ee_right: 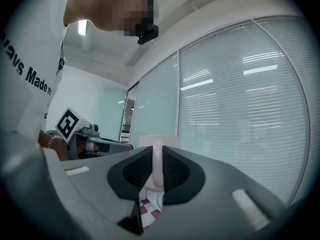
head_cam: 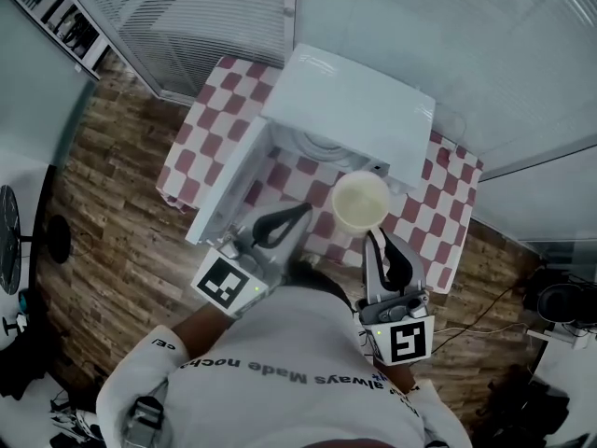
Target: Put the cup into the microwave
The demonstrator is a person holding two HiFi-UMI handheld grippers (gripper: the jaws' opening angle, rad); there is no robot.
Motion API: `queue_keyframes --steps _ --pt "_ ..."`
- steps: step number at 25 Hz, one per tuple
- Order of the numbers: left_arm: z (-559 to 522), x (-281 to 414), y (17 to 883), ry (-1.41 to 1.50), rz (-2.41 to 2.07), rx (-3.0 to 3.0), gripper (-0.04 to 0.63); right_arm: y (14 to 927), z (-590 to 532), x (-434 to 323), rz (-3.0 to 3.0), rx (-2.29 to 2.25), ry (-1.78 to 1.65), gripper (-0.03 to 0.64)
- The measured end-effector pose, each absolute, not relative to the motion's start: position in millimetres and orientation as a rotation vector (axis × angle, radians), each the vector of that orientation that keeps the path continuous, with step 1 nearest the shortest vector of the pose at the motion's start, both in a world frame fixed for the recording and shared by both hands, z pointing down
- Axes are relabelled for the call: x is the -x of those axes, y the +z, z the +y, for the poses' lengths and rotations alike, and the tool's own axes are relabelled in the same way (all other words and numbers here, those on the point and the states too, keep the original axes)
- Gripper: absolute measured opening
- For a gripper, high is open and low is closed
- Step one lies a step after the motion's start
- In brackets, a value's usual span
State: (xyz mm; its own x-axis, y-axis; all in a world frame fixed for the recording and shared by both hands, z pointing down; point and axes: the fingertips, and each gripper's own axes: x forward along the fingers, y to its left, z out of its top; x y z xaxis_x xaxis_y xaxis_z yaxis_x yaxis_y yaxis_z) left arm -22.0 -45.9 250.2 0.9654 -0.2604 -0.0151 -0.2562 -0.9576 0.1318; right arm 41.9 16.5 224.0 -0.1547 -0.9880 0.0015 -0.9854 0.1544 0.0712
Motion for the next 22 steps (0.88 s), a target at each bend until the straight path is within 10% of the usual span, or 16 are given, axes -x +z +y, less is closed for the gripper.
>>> queue_keyframes --steps 22 --pt "-82 -76 253 -0.009 -0.337 -2.977 0.005 223 -22 -127 -2.36 -2.051 -0.078 0.037"
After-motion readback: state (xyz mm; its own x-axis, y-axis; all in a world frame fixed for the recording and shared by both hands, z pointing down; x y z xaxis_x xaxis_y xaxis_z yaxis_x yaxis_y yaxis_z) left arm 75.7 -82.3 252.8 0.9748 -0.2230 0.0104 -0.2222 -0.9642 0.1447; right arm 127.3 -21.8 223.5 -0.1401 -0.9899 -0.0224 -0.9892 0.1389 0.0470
